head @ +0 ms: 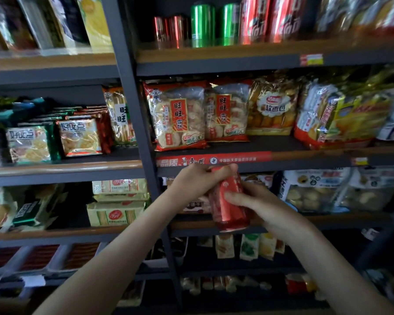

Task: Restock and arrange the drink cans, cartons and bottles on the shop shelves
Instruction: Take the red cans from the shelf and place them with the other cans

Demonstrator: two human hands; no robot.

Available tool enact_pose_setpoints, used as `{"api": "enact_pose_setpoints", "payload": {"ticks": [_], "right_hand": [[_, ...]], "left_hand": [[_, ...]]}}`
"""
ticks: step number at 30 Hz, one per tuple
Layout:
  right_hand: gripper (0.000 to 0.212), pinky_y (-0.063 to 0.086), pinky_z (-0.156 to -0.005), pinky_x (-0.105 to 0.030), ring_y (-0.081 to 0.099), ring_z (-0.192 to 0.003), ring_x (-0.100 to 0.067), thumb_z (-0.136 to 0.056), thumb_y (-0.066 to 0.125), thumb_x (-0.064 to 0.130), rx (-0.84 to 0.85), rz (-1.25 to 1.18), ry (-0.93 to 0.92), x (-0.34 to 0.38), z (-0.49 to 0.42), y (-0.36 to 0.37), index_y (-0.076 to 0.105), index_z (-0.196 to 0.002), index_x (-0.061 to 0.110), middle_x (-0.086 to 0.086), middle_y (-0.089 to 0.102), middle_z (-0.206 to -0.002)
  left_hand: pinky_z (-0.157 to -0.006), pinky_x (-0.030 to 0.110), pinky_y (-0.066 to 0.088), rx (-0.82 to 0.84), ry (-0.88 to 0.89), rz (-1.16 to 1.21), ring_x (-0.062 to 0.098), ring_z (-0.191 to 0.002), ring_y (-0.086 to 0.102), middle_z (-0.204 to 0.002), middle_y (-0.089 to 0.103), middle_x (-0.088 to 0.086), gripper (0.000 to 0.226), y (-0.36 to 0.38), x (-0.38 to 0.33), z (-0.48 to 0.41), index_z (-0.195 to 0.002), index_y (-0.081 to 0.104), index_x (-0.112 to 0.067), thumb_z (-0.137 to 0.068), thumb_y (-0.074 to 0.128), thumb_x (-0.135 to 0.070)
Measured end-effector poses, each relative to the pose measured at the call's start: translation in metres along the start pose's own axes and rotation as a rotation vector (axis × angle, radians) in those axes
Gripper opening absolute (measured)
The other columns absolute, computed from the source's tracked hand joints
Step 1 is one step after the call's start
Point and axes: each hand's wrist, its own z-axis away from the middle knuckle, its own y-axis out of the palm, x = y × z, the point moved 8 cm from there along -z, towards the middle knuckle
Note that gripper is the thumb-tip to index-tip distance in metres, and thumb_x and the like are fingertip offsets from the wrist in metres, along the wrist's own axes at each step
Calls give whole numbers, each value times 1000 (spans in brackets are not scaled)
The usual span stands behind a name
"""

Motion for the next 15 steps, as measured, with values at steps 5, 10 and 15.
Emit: {"api": "enact_pose_setpoints", "payload": {"ticks": [5,10,15], "right_hand": [[44,58,-73,-44,71,-94,-32,-80,65,30,-93,-648,19,-7,6,-38,60,-119,11,-19,72,-107],[41,61,-71,-43,72,-90,-30,-81,60,30,-145,-692,-164,51,-1,-75,57,-116,10,-19,72,-102],[79,58,-75,-32,70,-101,-20,-46,93,42,-151,-364,-527,161,-13,-92,62,-115,18,-5,73,-110]], "left_hand": [[-90,30,55,175,61,151,9,-97,69,-115,68,0,65,36,-15,-5,-136,52,-25,-78,62,-54],[-95,25,48,11,270,49,-3,-109,60,-119,65,-17,34,1,-52,-20,-128,59,-32,-94,58,-35],[-80,9,47,-307,472,-53,-10,-98,60,-106,67,-21,21,-74,-107,-33,-113,62,-35,-93,60,-30]]}}
